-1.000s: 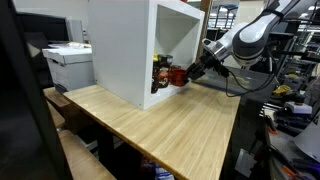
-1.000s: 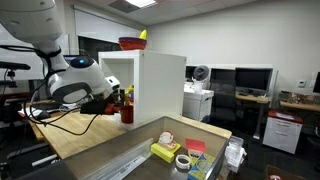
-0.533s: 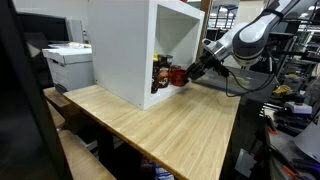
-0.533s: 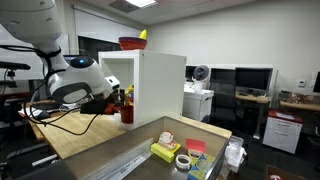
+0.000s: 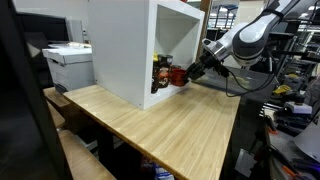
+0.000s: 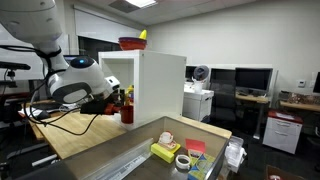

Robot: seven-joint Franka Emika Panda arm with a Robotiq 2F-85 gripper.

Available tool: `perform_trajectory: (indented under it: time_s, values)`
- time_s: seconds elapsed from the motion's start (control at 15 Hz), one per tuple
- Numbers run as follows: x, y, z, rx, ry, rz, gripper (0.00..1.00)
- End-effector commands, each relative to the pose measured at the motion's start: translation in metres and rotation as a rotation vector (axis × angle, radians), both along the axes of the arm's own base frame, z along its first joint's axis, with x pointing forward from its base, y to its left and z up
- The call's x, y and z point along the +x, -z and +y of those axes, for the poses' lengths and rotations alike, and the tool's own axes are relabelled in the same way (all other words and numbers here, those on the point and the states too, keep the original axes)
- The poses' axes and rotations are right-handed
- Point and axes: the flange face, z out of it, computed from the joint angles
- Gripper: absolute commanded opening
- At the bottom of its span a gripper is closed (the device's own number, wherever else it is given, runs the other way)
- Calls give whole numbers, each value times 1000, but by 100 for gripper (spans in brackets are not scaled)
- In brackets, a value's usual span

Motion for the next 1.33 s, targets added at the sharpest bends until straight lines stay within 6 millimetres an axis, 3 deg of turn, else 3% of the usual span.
perform_trajectory:
  time_s: [0.0, 0.07, 0.13, 0.4, 0.47, 0.67, 1.27]
  values:
    - [0, 4, -16, 10, -9, 10, 79]
    - [0, 5, -27, 5, -13, 19, 84]
    - [1, 4, -54, -26, -21, 49, 98]
    - [12, -8, -81, -73, -55, 116, 100]
    - [7, 3, -72, -39, -21, 102, 100]
    - [8, -1, -84, -45, -26, 129, 100]
    - [13, 2, -75, -38, -42, 139, 100]
